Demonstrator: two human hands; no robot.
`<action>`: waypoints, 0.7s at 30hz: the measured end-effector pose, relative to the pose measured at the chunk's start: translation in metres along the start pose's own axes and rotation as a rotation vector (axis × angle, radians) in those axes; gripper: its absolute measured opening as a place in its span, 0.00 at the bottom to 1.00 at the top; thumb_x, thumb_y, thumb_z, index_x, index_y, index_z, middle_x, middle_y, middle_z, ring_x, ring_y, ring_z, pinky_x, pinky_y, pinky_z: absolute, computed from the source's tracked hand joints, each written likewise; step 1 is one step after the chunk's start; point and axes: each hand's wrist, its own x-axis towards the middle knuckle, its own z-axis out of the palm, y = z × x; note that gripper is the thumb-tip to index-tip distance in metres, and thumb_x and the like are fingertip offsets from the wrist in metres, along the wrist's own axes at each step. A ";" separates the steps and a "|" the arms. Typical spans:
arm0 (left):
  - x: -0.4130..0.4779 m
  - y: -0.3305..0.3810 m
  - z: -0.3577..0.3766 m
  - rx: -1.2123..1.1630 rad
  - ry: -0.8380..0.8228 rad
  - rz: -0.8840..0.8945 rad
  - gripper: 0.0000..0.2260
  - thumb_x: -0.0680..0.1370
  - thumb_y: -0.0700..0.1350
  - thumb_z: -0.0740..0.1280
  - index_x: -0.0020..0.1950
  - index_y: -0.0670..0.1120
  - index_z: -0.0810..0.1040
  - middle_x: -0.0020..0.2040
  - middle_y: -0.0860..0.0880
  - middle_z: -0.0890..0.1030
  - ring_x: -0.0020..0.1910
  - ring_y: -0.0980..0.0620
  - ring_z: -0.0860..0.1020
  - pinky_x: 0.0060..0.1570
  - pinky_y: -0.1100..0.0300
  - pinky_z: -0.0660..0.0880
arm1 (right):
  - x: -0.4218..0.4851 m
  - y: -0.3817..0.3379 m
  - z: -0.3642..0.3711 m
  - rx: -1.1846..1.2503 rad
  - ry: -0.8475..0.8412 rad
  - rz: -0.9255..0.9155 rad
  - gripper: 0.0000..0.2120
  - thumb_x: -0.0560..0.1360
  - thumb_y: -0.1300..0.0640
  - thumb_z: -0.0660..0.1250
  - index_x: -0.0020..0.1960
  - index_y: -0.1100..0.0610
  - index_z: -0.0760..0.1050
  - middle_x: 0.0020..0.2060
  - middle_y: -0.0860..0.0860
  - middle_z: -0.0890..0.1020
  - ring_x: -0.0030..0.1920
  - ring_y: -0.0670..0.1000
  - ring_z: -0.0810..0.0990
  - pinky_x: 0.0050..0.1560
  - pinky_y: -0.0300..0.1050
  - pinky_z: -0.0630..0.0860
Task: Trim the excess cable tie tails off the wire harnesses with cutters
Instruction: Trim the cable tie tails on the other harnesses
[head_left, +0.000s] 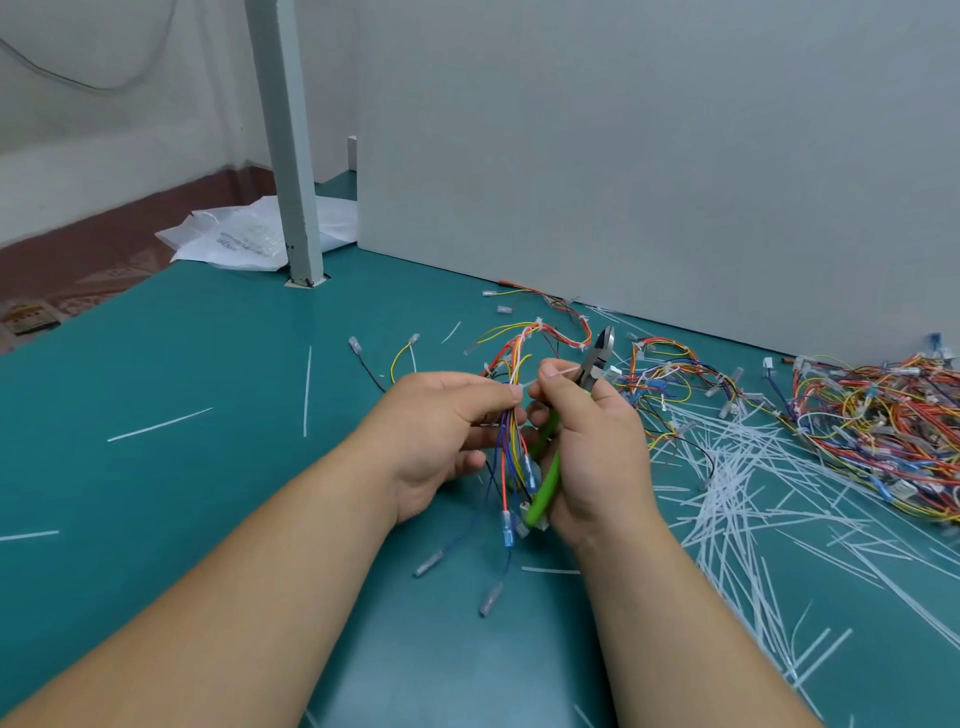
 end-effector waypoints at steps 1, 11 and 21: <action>0.000 0.002 -0.001 -0.074 -0.044 -0.052 0.04 0.77 0.44 0.72 0.45 0.46 0.85 0.39 0.49 0.85 0.31 0.57 0.80 0.24 0.67 0.68 | 0.000 0.000 0.000 -0.005 -0.009 -0.002 0.15 0.79 0.60 0.70 0.36 0.47 0.84 0.33 0.50 0.80 0.31 0.48 0.74 0.40 0.49 0.71; 0.003 0.004 0.001 -0.266 0.005 0.026 0.04 0.80 0.39 0.69 0.46 0.42 0.80 0.35 0.49 0.82 0.29 0.56 0.78 0.27 0.69 0.74 | 0.000 -0.003 0.004 0.126 -0.055 0.080 0.14 0.71 0.54 0.67 0.53 0.58 0.81 0.31 0.49 0.70 0.35 0.49 0.70 0.40 0.45 0.66; 0.010 0.001 0.000 -0.157 0.258 0.270 0.05 0.79 0.40 0.71 0.44 0.45 0.82 0.37 0.51 0.85 0.34 0.58 0.81 0.31 0.65 0.78 | -0.007 -0.006 0.003 -0.284 0.011 -0.055 0.06 0.67 0.50 0.63 0.40 0.52 0.72 0.38 0.47 0.74 0.36 0.48 0.74 0.40 0.47 0.70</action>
